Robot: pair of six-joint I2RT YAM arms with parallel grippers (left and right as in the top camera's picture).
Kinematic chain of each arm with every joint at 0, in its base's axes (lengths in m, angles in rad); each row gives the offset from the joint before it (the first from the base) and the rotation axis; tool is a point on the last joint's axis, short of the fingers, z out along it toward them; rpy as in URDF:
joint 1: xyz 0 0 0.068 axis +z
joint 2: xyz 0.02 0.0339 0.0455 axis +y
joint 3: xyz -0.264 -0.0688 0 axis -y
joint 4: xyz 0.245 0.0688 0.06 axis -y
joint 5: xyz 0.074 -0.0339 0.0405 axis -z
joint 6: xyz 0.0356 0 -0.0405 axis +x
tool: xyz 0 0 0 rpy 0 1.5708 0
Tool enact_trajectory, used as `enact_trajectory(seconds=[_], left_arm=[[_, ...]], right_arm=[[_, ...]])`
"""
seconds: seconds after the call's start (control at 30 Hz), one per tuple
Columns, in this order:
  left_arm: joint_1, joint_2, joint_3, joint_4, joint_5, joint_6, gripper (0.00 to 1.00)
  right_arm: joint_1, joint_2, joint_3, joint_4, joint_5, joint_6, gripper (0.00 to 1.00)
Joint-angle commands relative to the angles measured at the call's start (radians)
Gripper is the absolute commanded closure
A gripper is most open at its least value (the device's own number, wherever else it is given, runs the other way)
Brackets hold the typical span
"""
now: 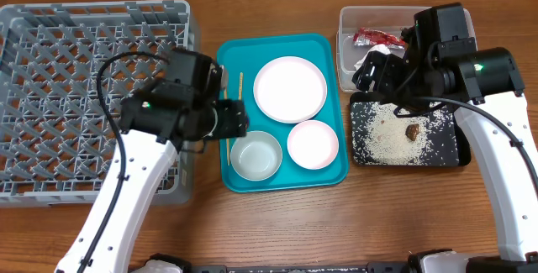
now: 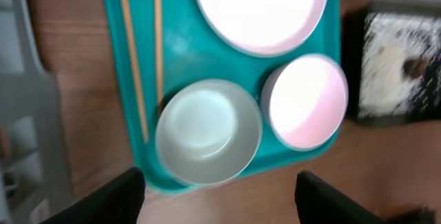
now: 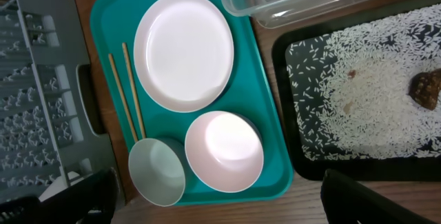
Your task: Sort waste into correct bins and load items into the dishwasher
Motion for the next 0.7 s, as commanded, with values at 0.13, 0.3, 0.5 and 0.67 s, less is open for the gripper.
enact_trajectory(seconds=[0.13,0.3,0.5,0.67], left_arm=[[-0.021,0.167,0.089,0.029,-0.187,-0.072,0.29],[-0.026,0.36,0.23,0.036,-0.186,-0.009,0.3],[-0.032,0.546,0.28,0.059,-0.186,0.013,0.41],[-0.03,0.624,0.28,0.064,-0.175,0.013,0.4]], right_arm=[[0.0,-0.001,0.016,0.005,-0.006,0.004,0.05],[0.0,-0.001,0.016,0.006,-0.006,0.004,0.05],[0.0,-0.001,0.016,0.008,-0.006,0.004,0.04],[0.0,-0.001,0.016,0.009,-0.005,0.004,0.04]])
